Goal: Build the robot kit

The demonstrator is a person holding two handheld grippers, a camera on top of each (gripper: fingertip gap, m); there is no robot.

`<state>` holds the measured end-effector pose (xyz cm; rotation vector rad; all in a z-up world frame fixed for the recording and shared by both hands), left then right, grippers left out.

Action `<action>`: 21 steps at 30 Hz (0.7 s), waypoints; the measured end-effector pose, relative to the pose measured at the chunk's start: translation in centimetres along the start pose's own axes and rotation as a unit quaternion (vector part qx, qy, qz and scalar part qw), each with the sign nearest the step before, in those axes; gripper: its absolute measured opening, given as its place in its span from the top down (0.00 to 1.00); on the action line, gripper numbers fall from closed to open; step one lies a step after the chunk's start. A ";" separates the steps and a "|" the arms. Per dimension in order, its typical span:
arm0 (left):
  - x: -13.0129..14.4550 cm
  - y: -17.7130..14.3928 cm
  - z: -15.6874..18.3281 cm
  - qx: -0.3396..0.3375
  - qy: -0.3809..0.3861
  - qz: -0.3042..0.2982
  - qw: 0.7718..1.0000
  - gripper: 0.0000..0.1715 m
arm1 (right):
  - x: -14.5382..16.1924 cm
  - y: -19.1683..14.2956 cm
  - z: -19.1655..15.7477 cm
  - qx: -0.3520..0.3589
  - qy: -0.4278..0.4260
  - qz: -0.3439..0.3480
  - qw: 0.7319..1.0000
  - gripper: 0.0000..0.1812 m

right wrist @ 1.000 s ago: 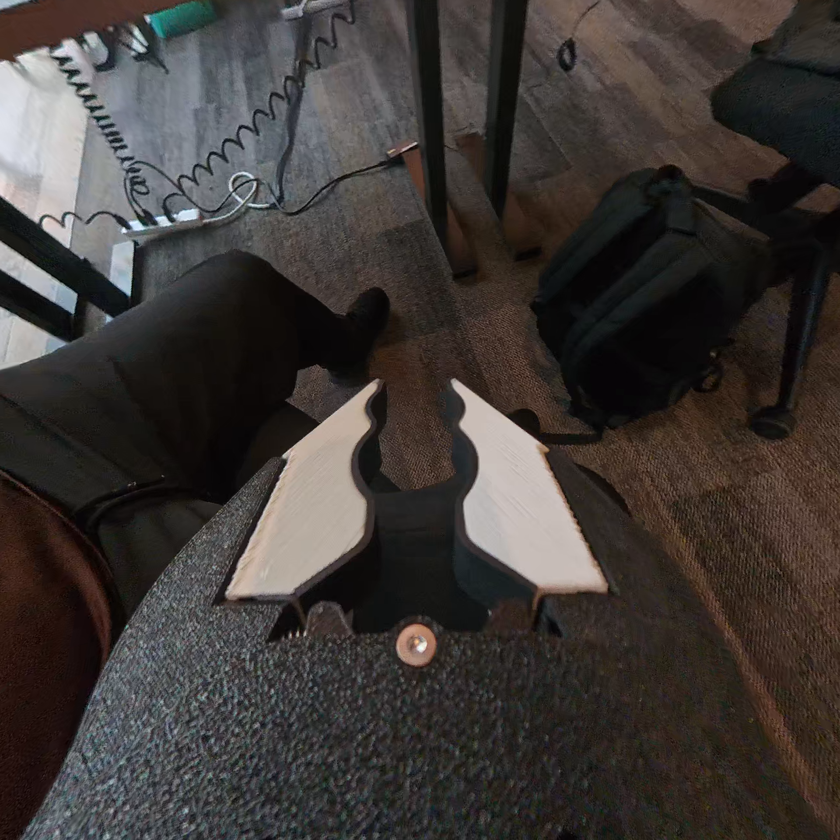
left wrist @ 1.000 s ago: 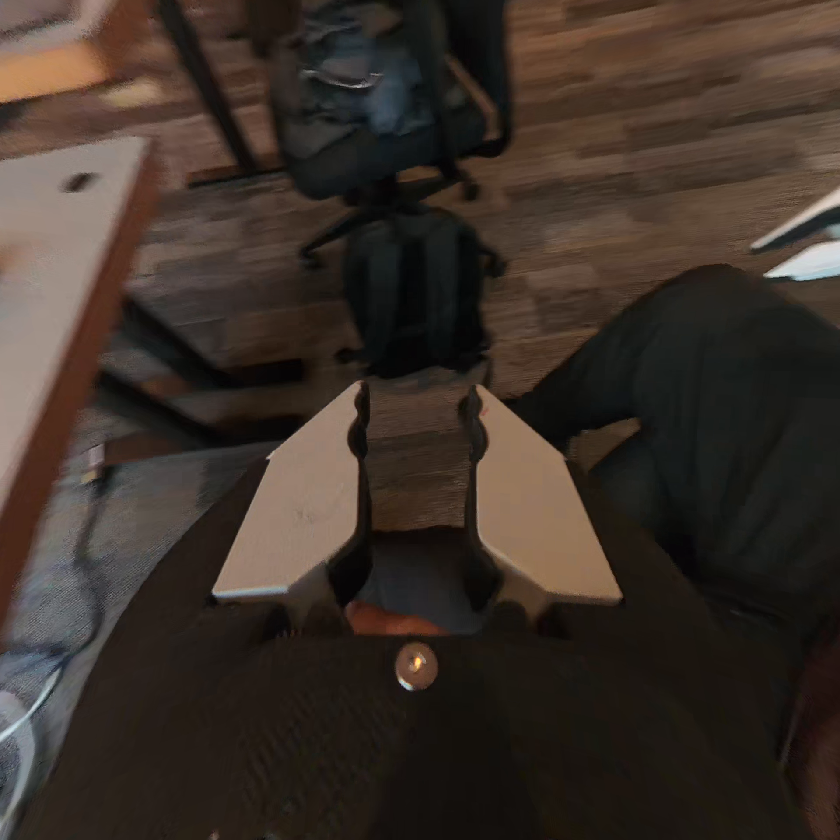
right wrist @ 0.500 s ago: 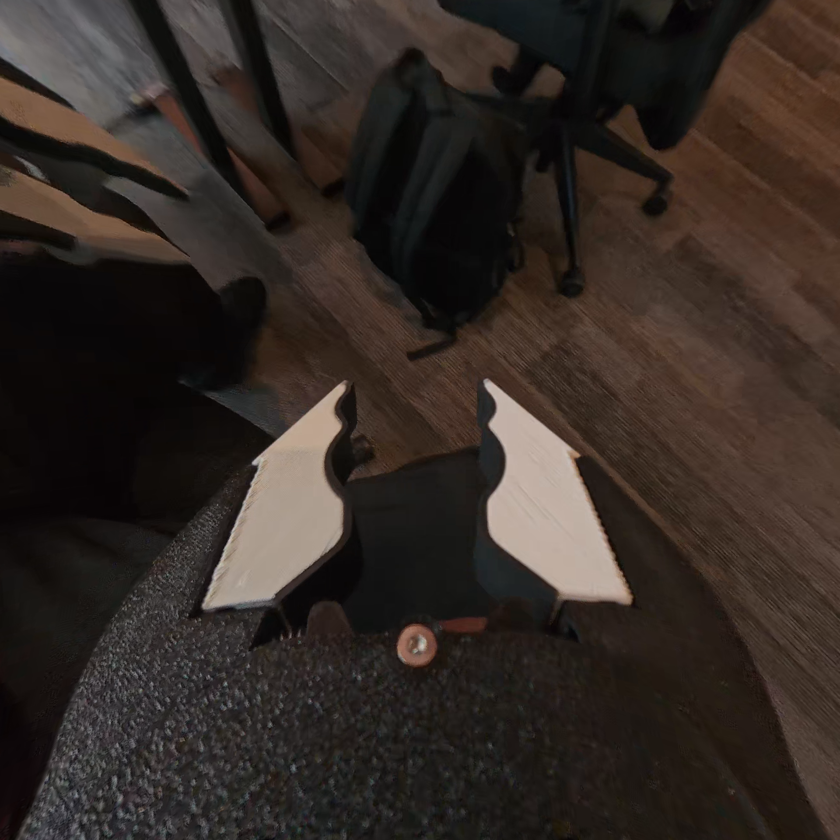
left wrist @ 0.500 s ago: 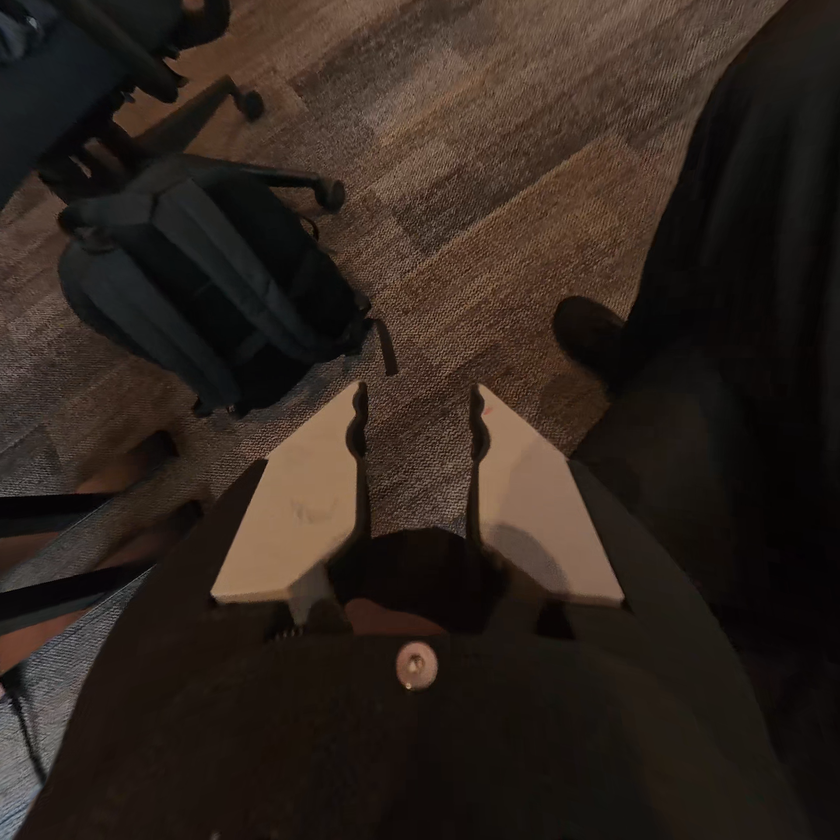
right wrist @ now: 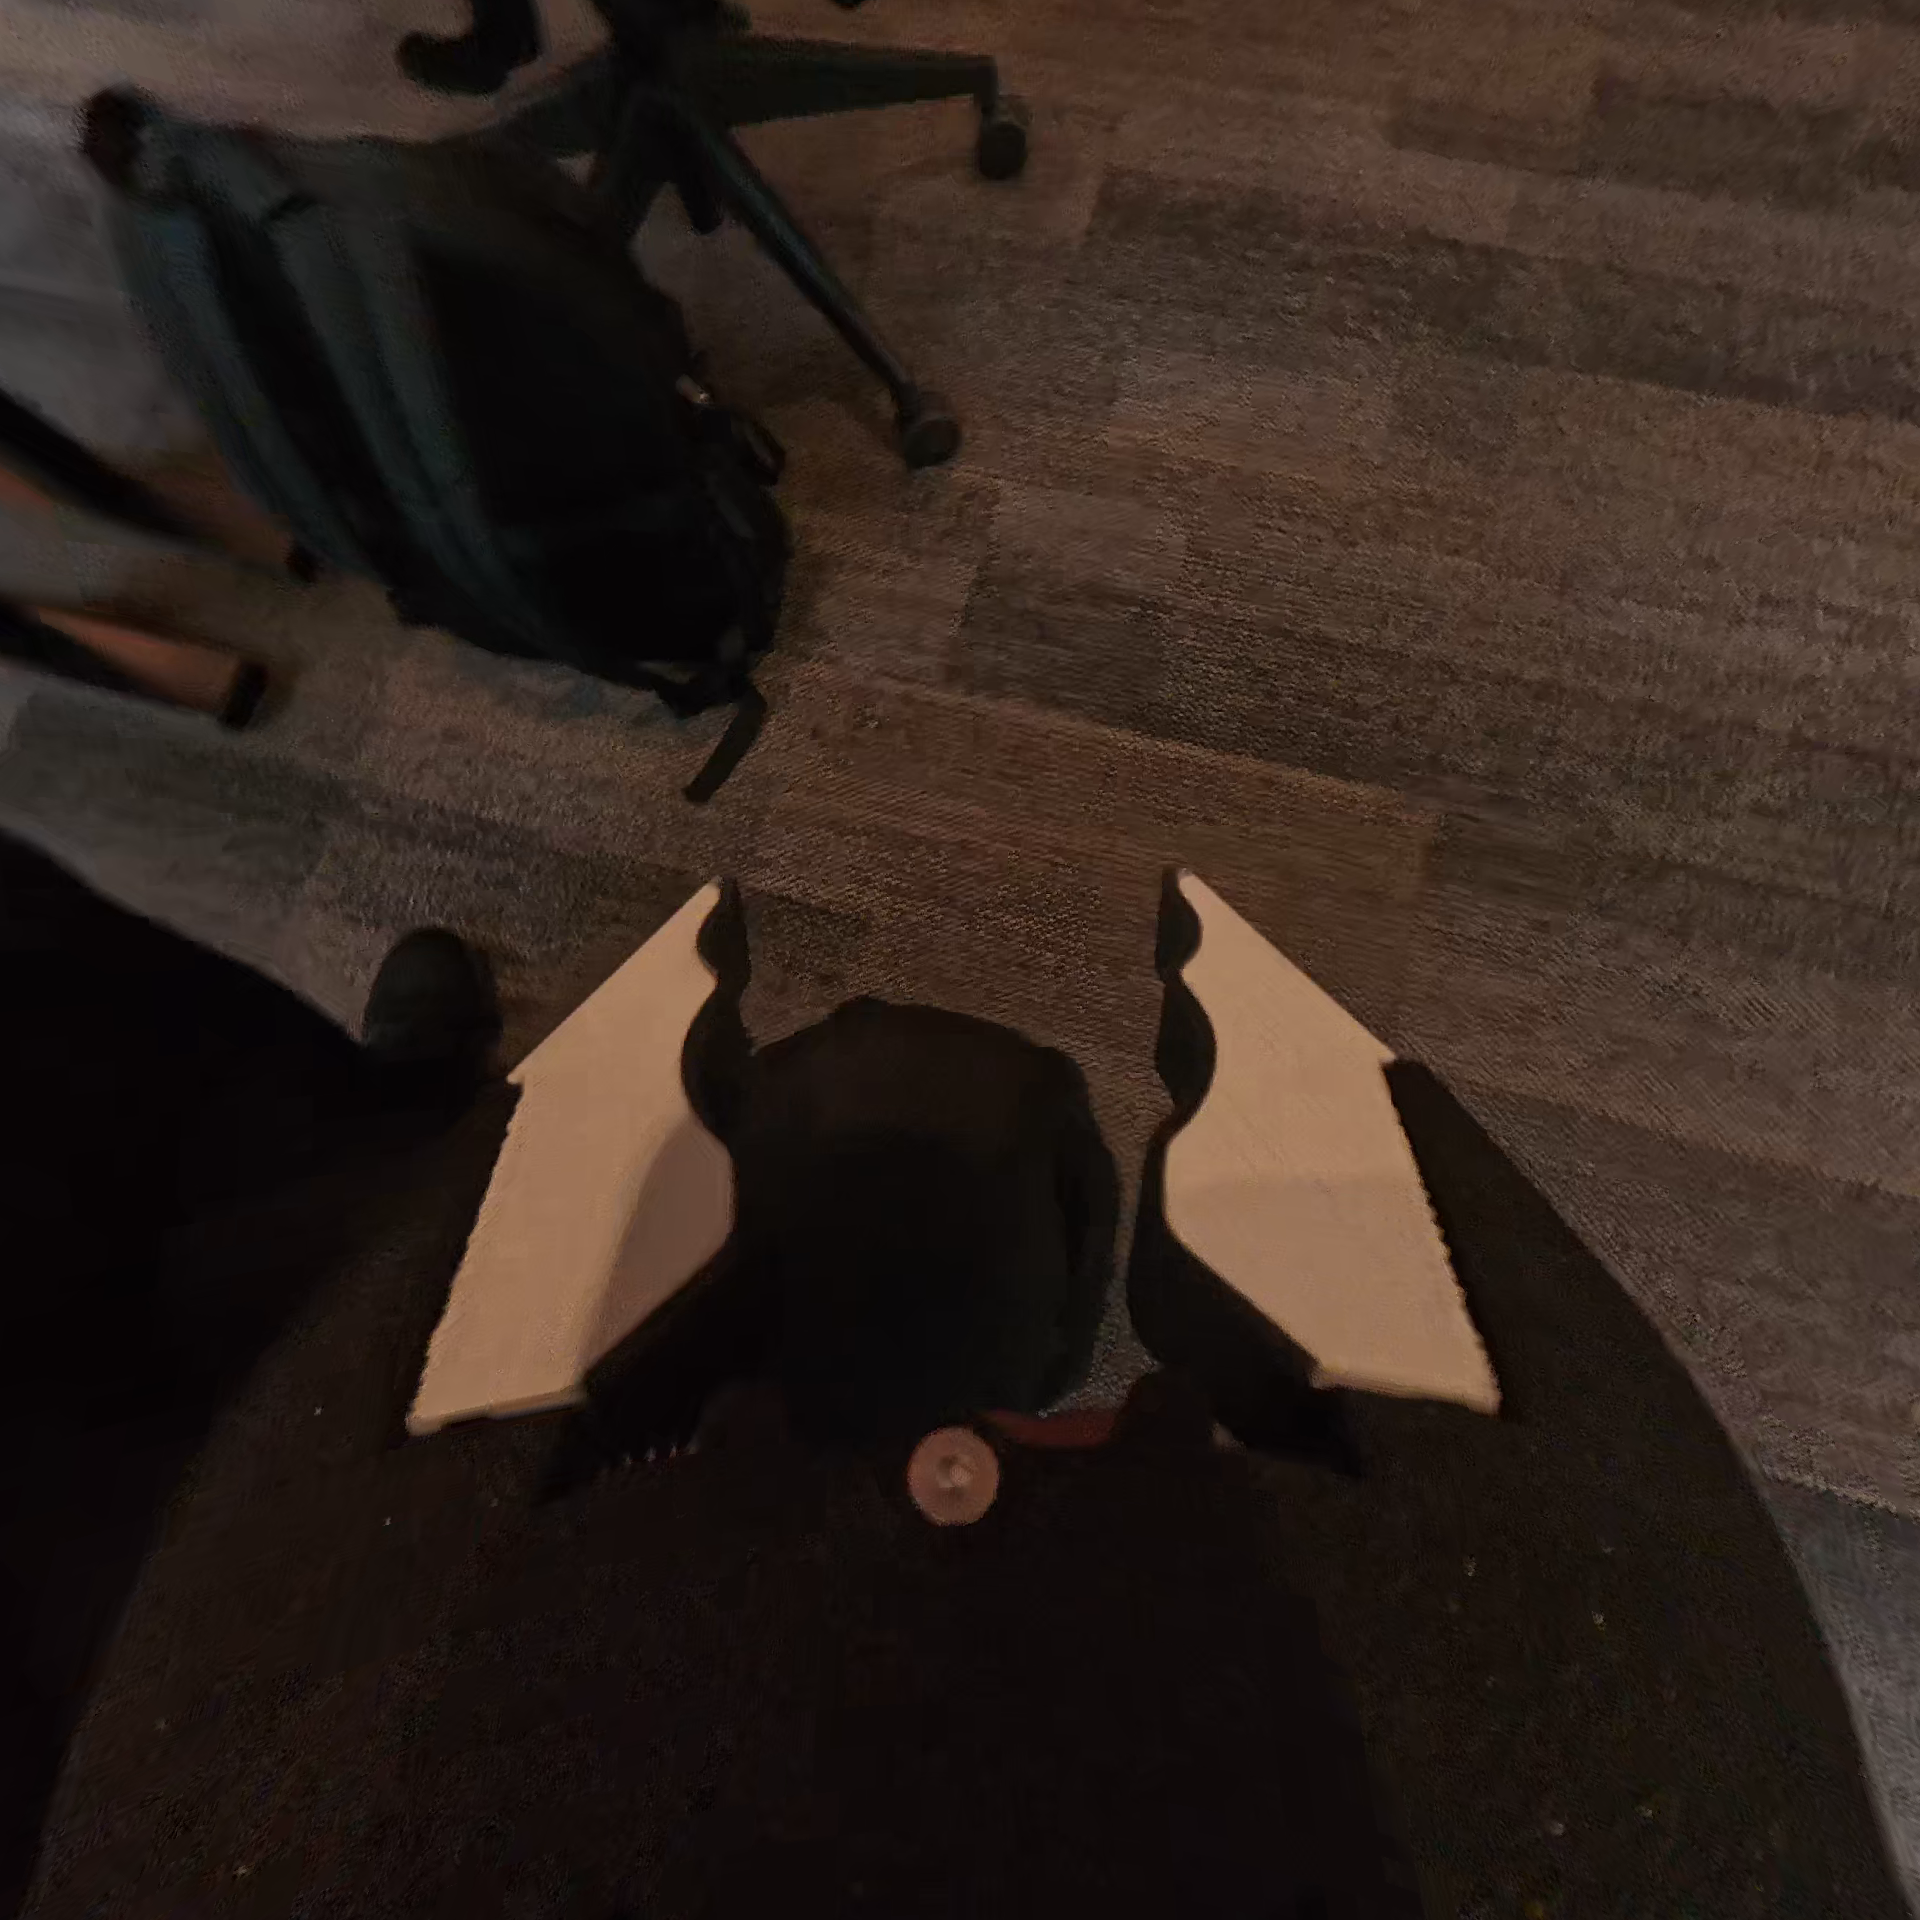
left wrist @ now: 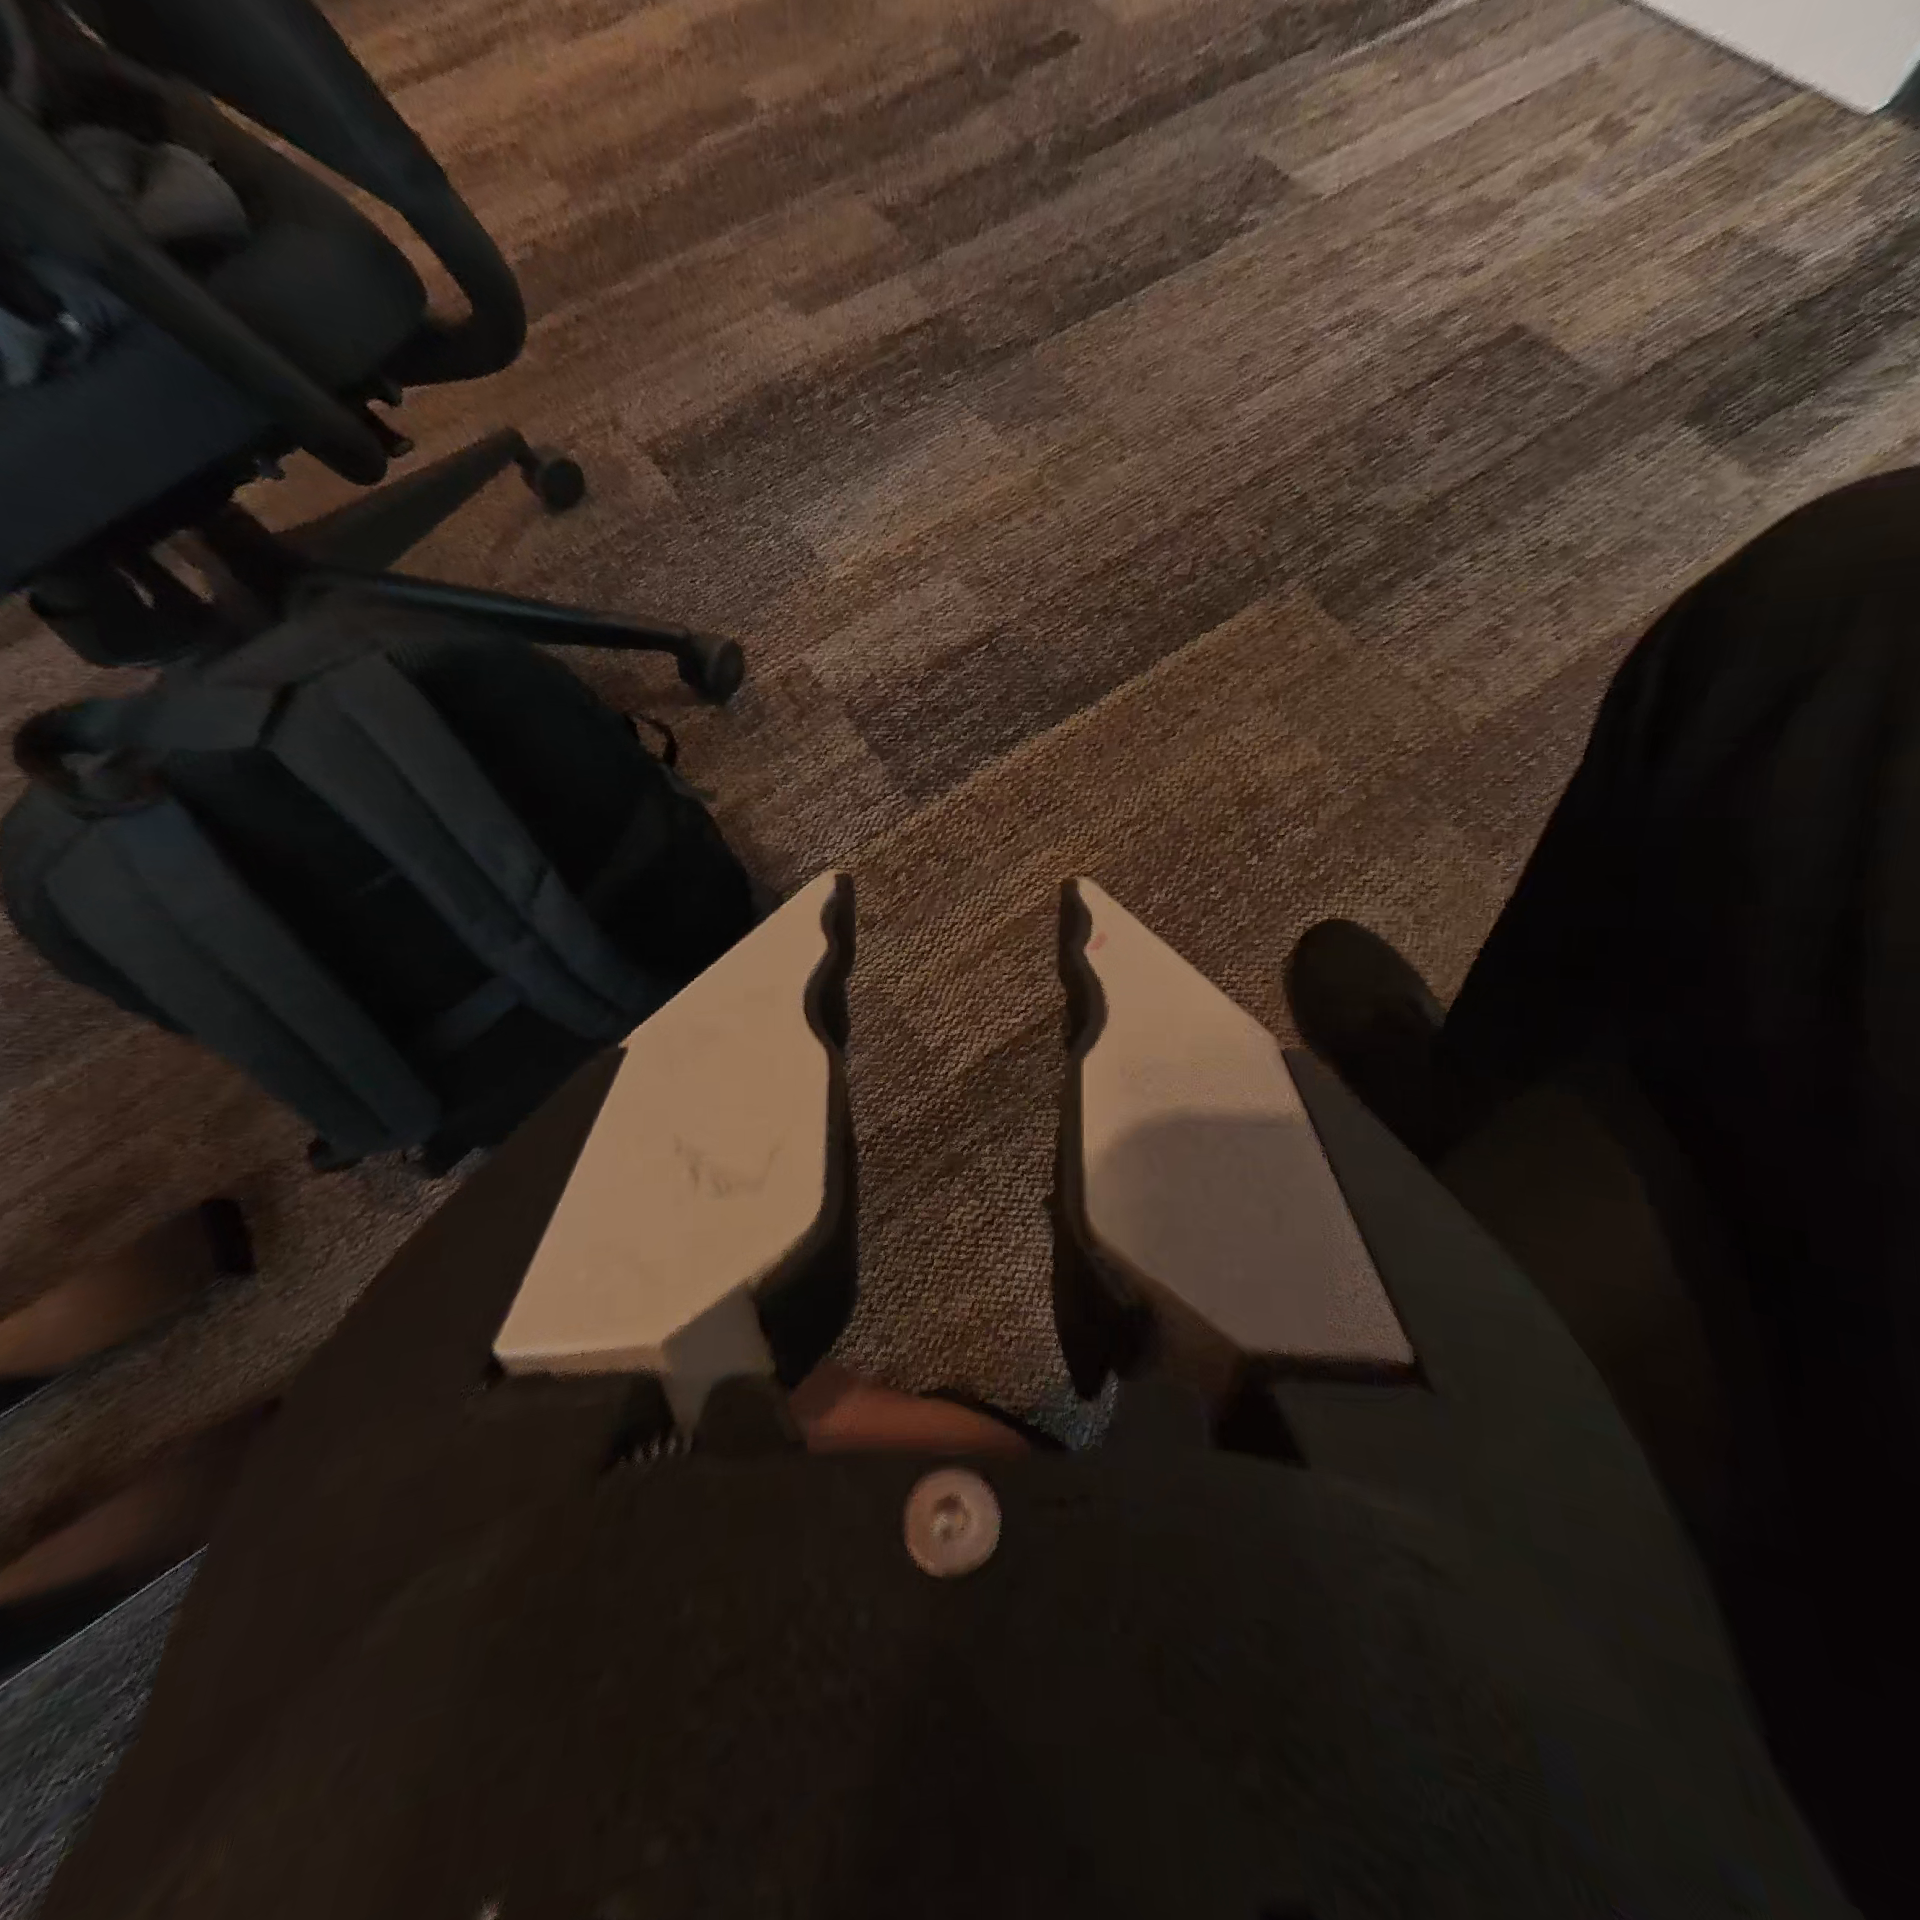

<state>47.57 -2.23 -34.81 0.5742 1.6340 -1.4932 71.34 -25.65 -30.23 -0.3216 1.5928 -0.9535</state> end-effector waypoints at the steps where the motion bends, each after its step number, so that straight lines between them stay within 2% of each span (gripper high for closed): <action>1: -0.1 0.5 -0.2 0.004 -0.010 0.004 1.000 0.80 | 0.2 0.7 1.8 0.025 0.026 -0.007 0.999 0.57; 3: 0.3 1.8 -0.8 0.011 -0.048 0.020 0.999 0.83 | 0.4 2.2 5.0 0.060 0.098 -0.020 0.993 0.57; 5: -1.7 3.3 -0.8 0.007 -0.029 0.060 0.998 0.87 | 1.2 3.7 6.0 0.056 0.141 -0.036 0.988 0.56; 6: -1.9 4.3 -1.0 -0.006 -0.006 0.060 0.998 0.92 | 2.3 4.1 6.1 0.063 0.140 -0.063 0.986 0.55; 7: -1.8 5.2 -1.4 -0.017 -0.009 0.030 0.999 0.94 | 3.7 4.3 6.2 0.076 0.125 -0.090 0.985 0.54; 9: -1.8 6.1 -1.9 0.003 -0.027 -0.020 0.999 0.92 | 6.9 4.1 6.4 0.105 0.095 -0.145 0.979 0.54; 11: -1.7 6.6 -3.4 -0.016 -0.053 -0.065 0.996 0.93 | 10.6 3.1 7.0 0.137 0.108 -0.200 0.964 0.54; 13: -1.2 7.1 -4.7 -0.026 -0.085 -0.137 0.987 0.93 | 14.2 1.3 7.7 0.163 0.150 -0.249 0.943 0.55; 15: -1.4 6.8 -6.2 -0.055 -0.084 -0.216 0.971 0.98 | 18.1 -1.6 8.0 0.185 0.173 -0.330 0.909 0.57; 17: -4.1 6.1 -7.0 -0.057 -0.072 -0.282 0.955 0.95 | 21.0 -5.2 7.9 0.178 0.215 -0.412 0.867 0.56; 19: -8.2 5.4 -7.4 -0.054 -0.023 -0.325 0.944 0.91 | 21.9 -7.9 7.9 0.135 0.283 -0.445 0.839 0.53; 21: -12.1 4.9 -7.2 -0.017 0.028 -0.367 0.930 0.89 | 22.0 -9.3 8.5 0.083 0.343 -0.469 0.810 0.49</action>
Point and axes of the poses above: each gripper's, where its closed fingertips meet, y out along the fingers, x out of its underside, z = x × y across the jaws, the point moved 5 cm from there along -y, back along the fingers, and after that the axes turned 8 degrees about -y, right-handed, at the moved point
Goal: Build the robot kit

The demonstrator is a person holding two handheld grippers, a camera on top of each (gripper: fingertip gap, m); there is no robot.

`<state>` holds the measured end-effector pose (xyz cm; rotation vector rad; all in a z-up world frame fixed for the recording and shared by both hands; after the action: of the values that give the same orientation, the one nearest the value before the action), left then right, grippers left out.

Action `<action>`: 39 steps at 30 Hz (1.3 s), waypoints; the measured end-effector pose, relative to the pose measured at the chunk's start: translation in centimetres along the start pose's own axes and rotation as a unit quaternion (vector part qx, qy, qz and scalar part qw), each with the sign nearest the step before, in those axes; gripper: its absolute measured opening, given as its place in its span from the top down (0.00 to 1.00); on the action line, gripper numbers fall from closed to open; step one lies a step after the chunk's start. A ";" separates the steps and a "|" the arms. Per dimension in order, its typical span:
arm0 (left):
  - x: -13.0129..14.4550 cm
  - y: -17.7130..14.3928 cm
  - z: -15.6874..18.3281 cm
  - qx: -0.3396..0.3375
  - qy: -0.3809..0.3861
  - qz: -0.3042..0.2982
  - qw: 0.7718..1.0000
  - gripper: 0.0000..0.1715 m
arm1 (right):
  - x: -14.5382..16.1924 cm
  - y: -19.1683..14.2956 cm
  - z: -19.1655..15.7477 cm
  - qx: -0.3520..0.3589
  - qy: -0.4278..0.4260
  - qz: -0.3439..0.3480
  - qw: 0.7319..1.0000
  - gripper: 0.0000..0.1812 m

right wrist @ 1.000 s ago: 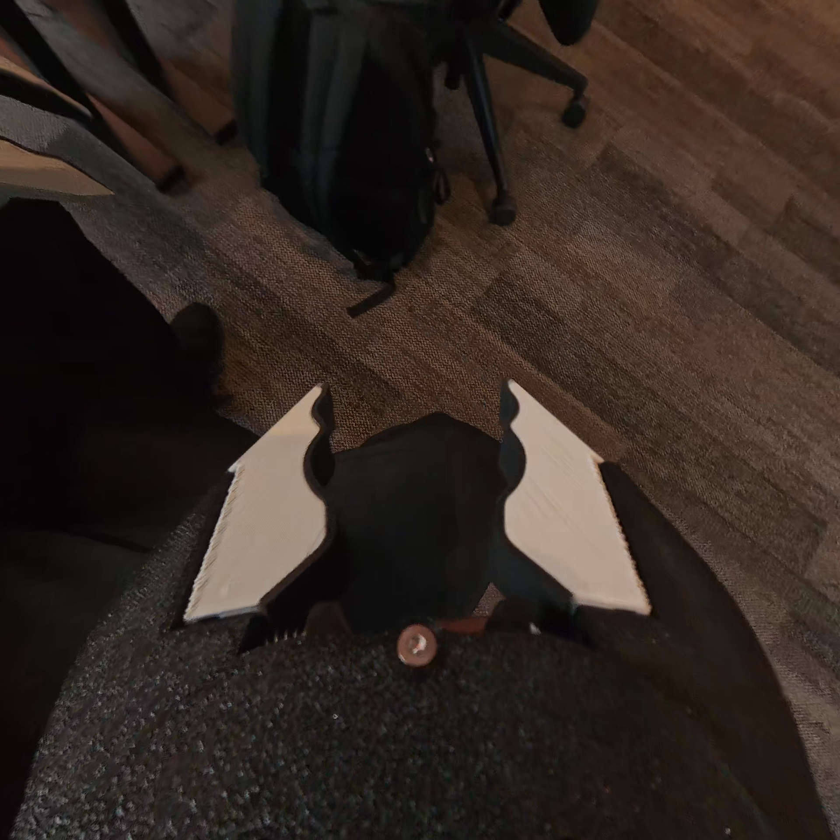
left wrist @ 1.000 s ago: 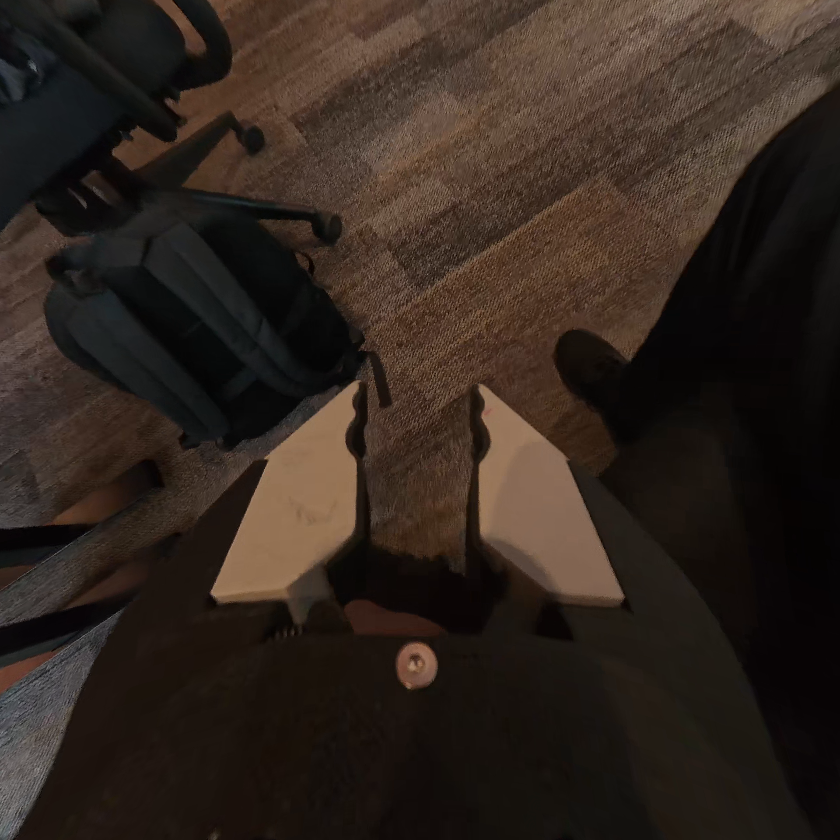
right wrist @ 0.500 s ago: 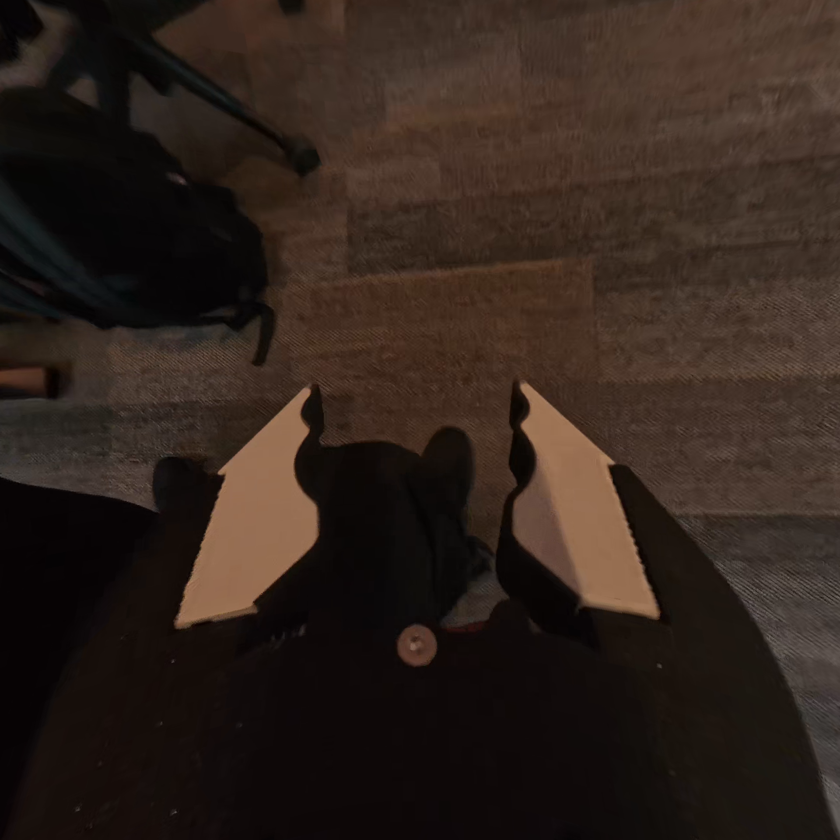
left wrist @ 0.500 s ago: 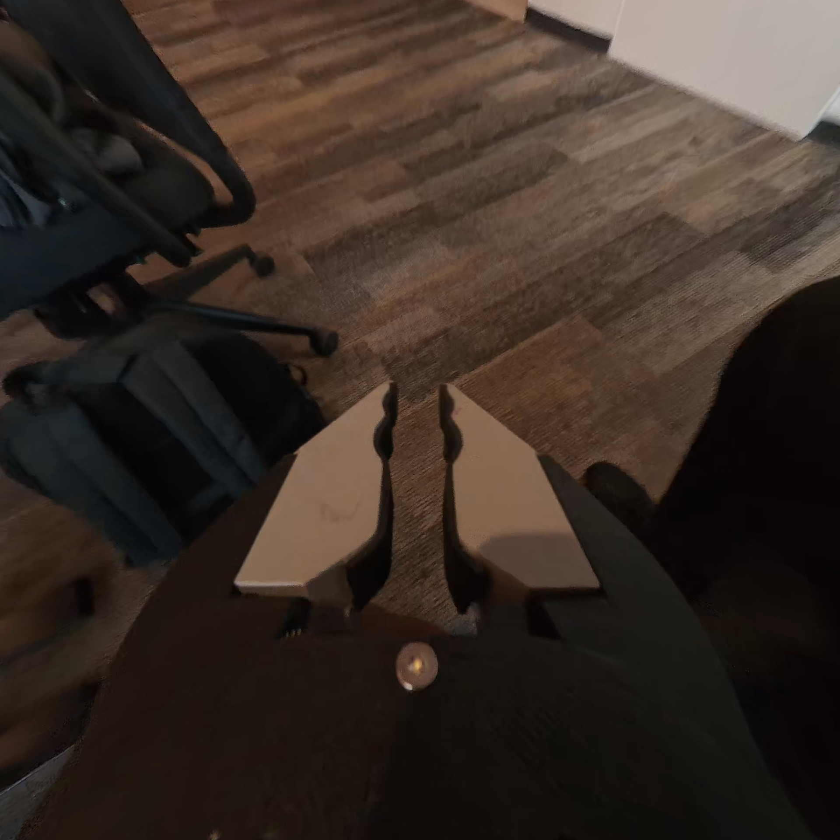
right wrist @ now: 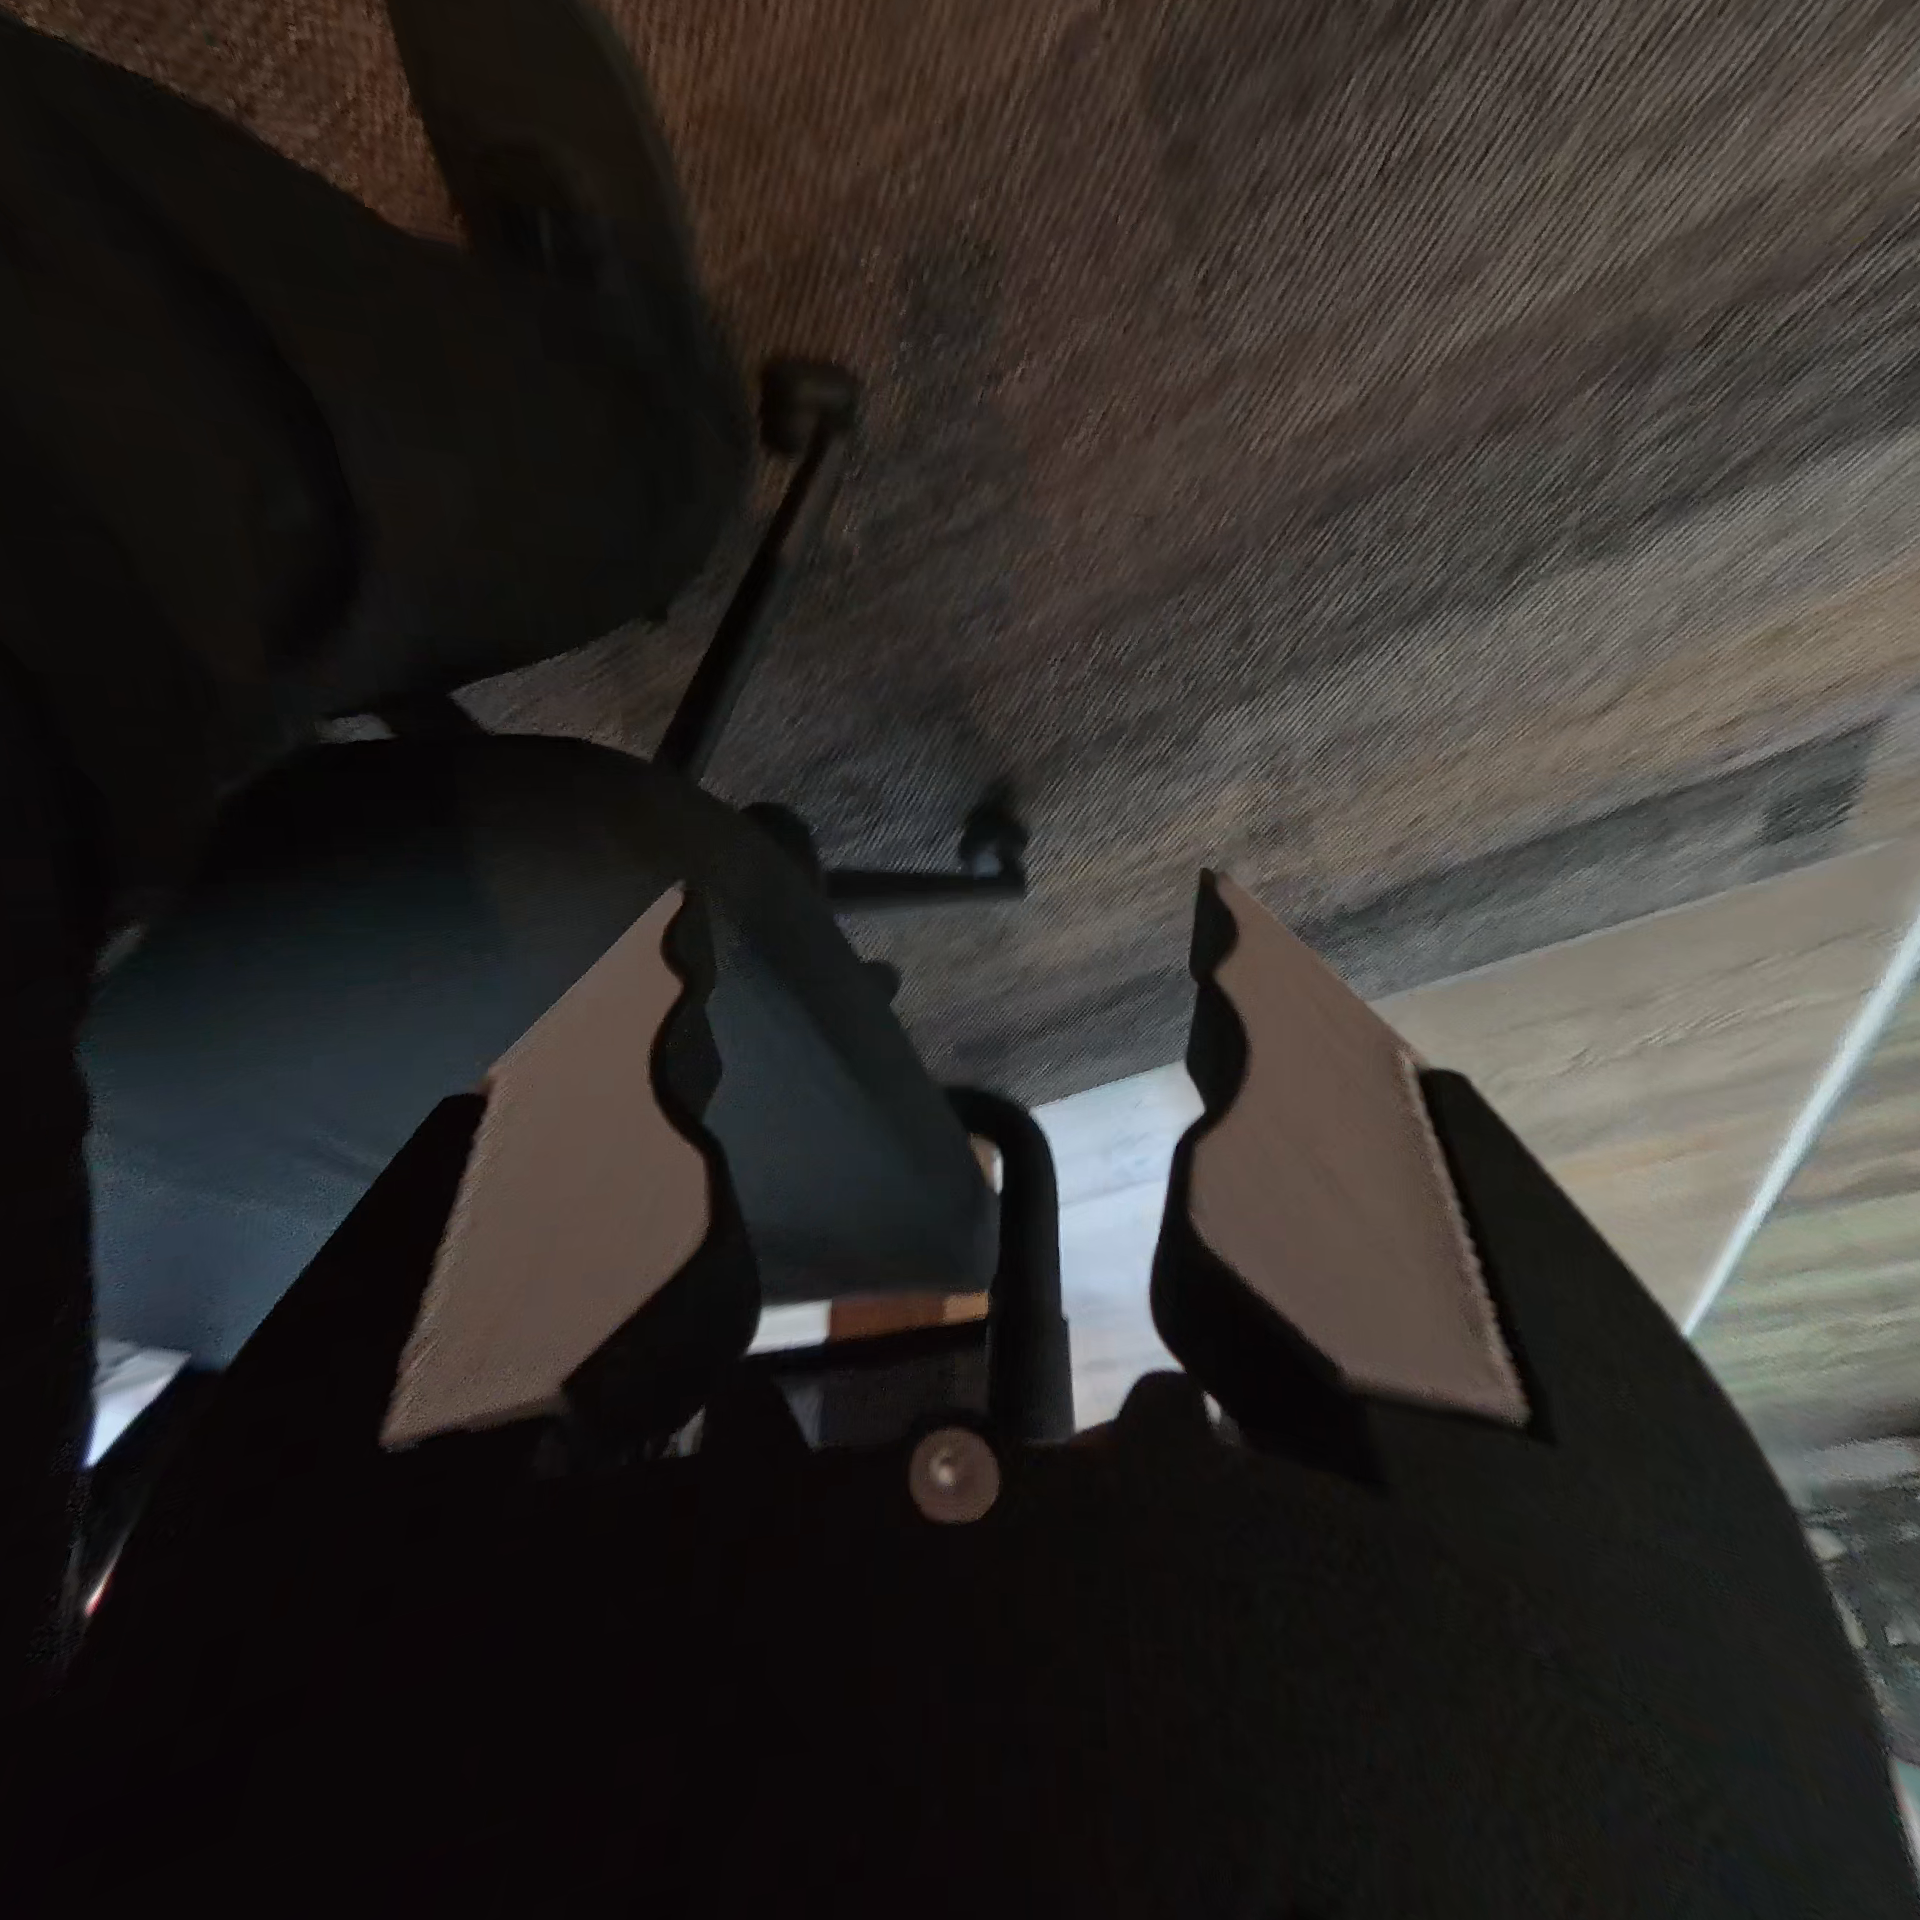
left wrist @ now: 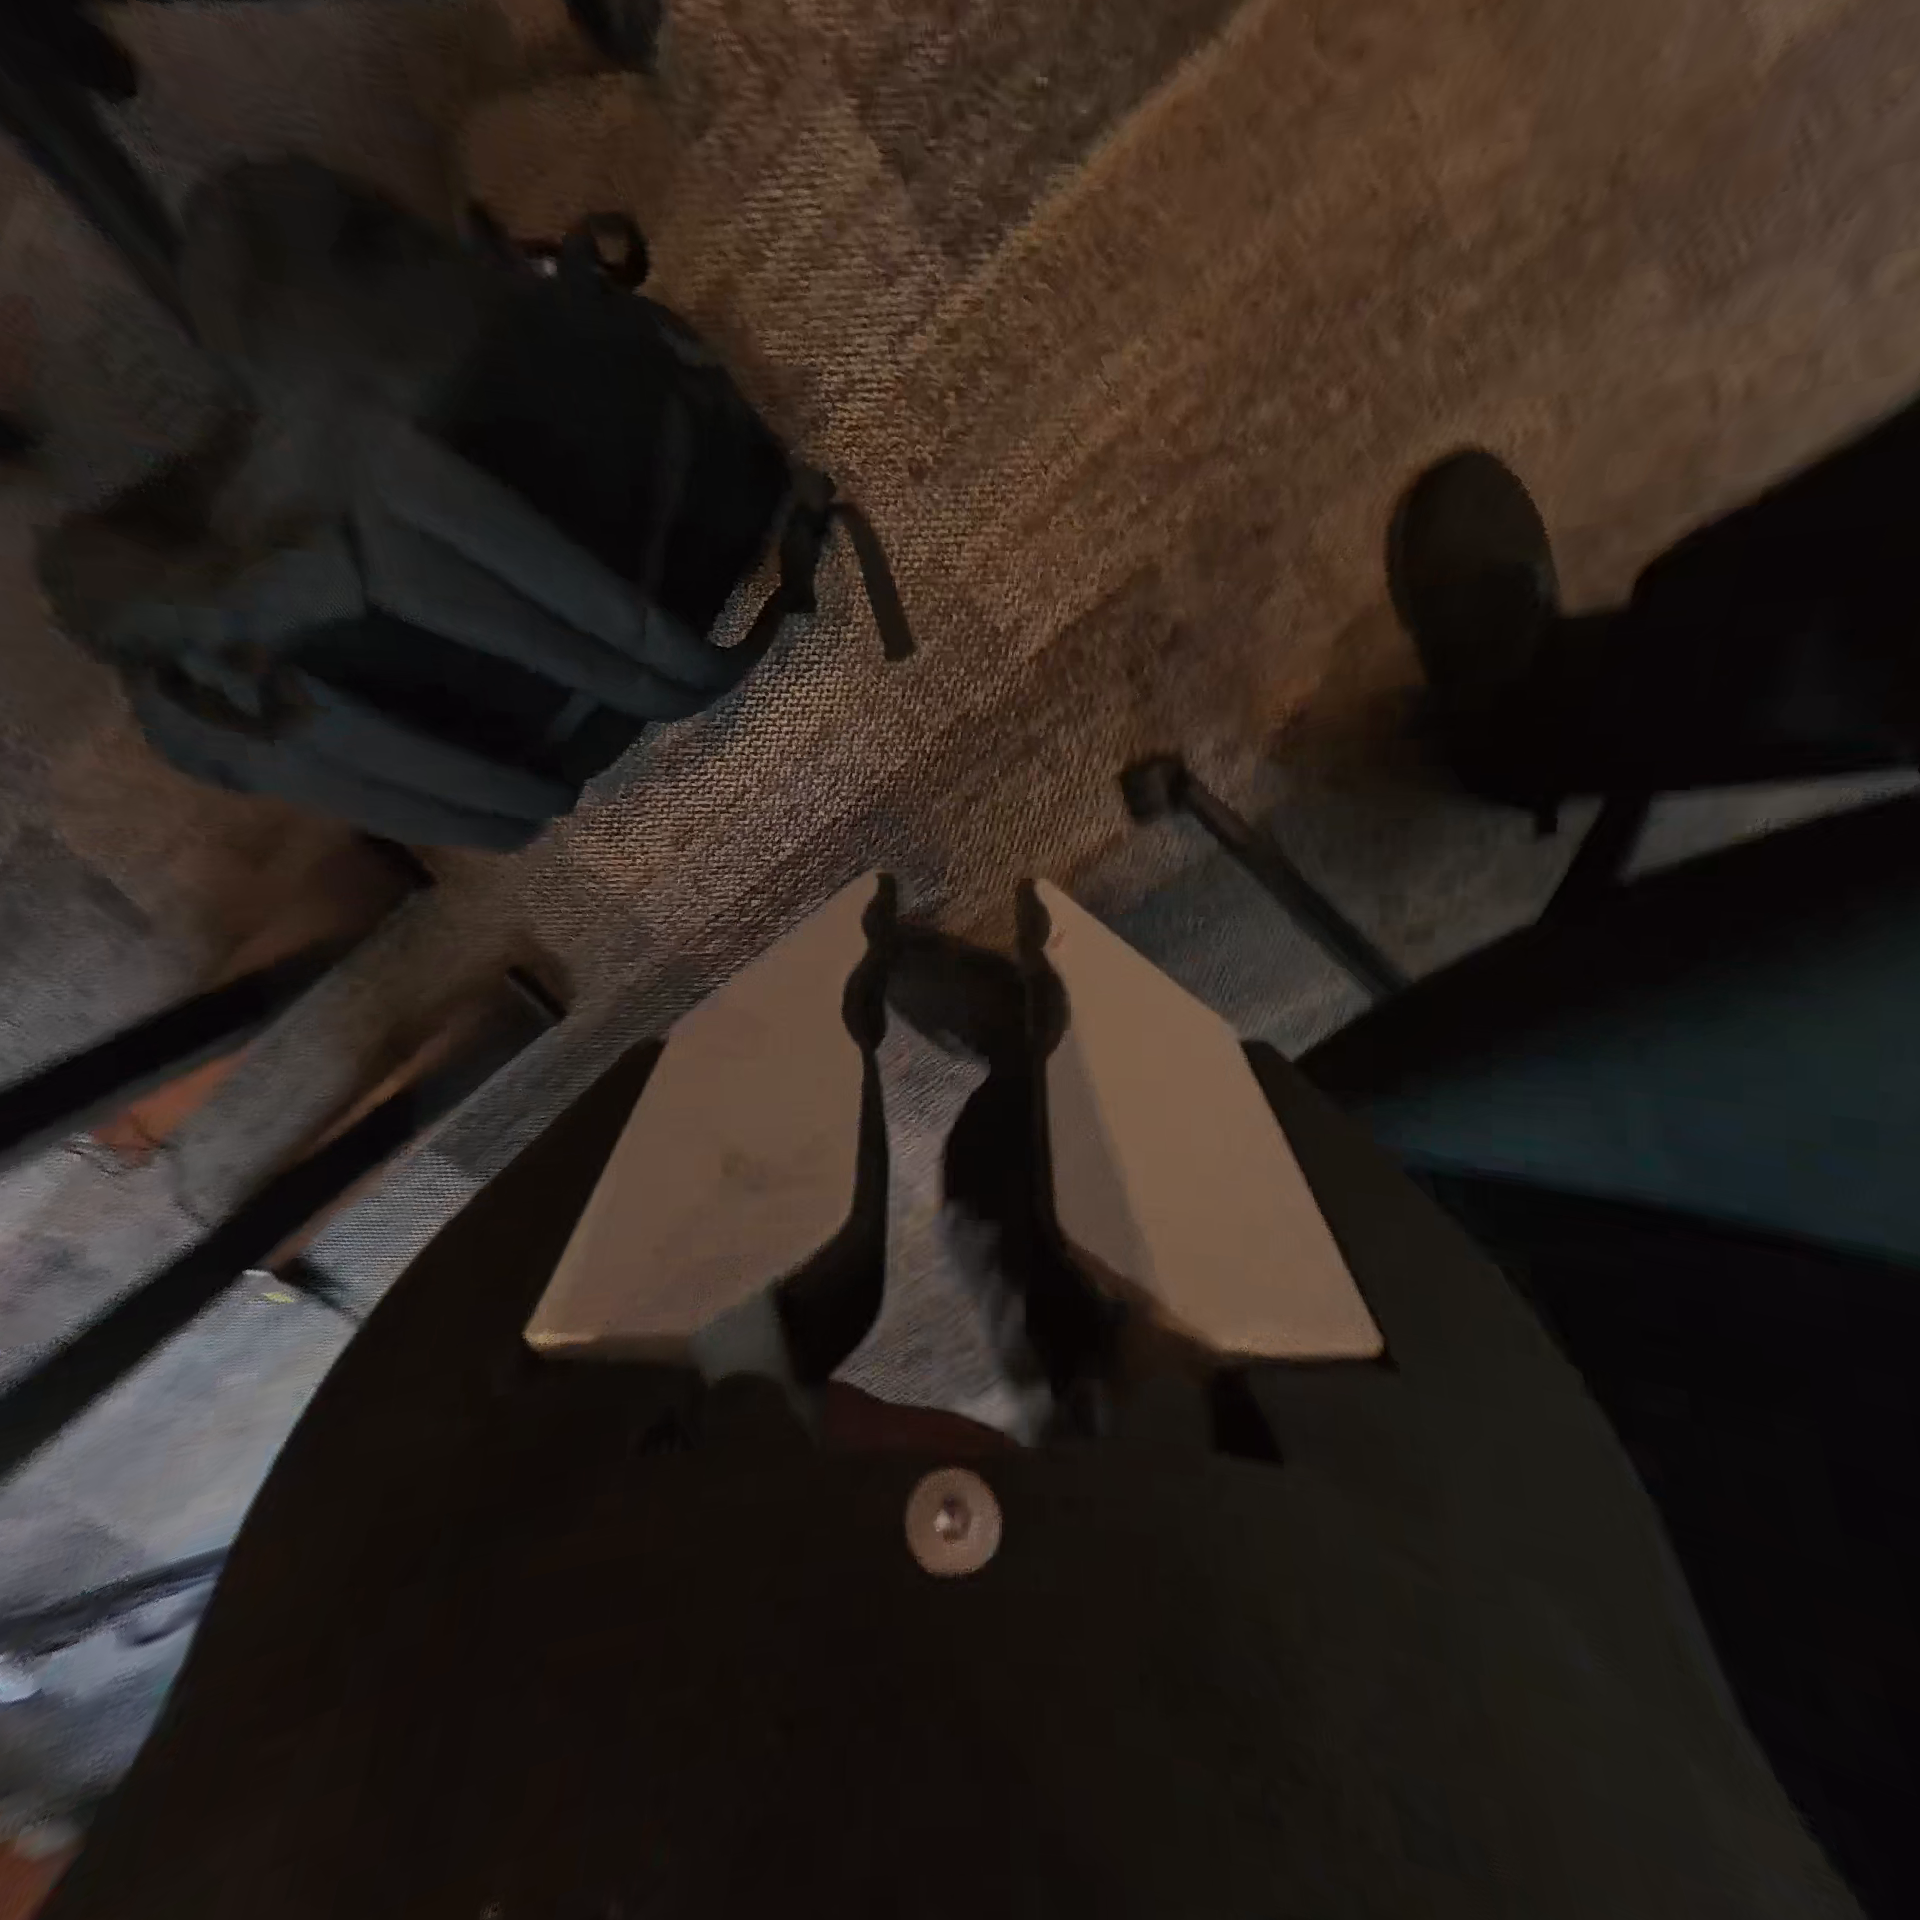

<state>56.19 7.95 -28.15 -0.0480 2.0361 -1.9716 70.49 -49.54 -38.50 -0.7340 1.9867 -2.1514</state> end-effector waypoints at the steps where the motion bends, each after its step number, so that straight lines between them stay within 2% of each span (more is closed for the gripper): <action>1: -1.4 -1.5 -0.2 -0.001 0.024 -0.014 1.000 0.87 | -0.5 -0.8 0.7 -0.016 0.011 -0.010 1.000 0.49; 6: -10.2 -7.2 -0.3 -0.035 0.075 -0.030 0.996 0.86 | -5.4 -6.0 2.5 -0.058 0.003 0.008 0.998 0.49; 9: -16.3 -8.7 1.2 -0.042 0.085 0.003 0.996 0.86 | -6.8 -8.3 2.4 -0.062 -0.037 -0.009 0.997 0.49; 11: -19.4 -8.9 2.3 -0.029 0.074 0.029 0.996 0.87 | -7.4 -8.8 2.2 -0.074 -0.051 -0.037 0.995 0.49; 14: -21.0 -7.4 2.5 -0.011 0.054 0.033 0.998 0.86 | -8.5 -9.2 2.3 -0.072 -0.050 -0.083 0.993 0.49; 17: -20.0 -4.5 1.3 0.011 0.043 0.005 0.999 0.86 | -10.5 -10.8 1.7 -0.072 -0.036 -0.114 0.990 0.49; 20: -19.8 -1.1 -0.6 0.038 0.042 -0.016 0.998 0.86 | -13.8 -13.3 0.0 -0.080 -0.028 -0.136 0.987 0.53; 22: -21.2 0.6 -2.1 0.050 0.063 -0.027 0.996 0.87 | -15.6 -15.8 -2.2 -0.099 0.010 -0.168 0.981 0.53; 23: -22.7 0.9 -2.9 0.051 0.076 -0.018 0.996 0.87 | -16.8 -17.3 -3.5 -0.114 0.026 -0.165 0.979 0.53; 26: -30.6 0.9 -3.2 0.092 0.094 0.044 0.990 0.87 | -22.8 -20.9 -5.7 -0.096 0.026 -0.119 0.988 0.54; 29: -40.2 0.4 -1.9 0.134 0.131 0.085 0.979 0.85 | -29.0 -23.5 -6.8 -0.061 0.000 -0.079 0.995 0.54; 32: -50.3 -1.8 0.6 0.162 0.158 0.160 0.961 0.84 | -33.7 -25.1 -7.8 -0.054 -0.016 -0.064 0.996 0.54; 35: -58.5 -3.5 4.1 0.198 0.160 0.202 0.946 0.85 | -37.7 -24.7 -8.2 -0.058 -0.029 -0.062 0.996 0.54; 39: -66.2 -2.8 7.3 0.228 0.149 0.197 0.942 0.85 | -41.3 -21.7 -8.0 -0.090 -0.019 -0.097 0.991 0.54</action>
<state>120.44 16.24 -12.65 0.7395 1.5209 -2.2120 108.21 -22.77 -28.66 -1.0265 2.1940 -2.0556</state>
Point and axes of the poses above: each gripper's, where its closed fingertips meet, y out along the fingers, x out of its underside, z = x × y across the jaws, the point moved 5 cm from there along -y, back along the fingers, and after that the axes turned 8 degrees about -y, right-handed, at the moved point
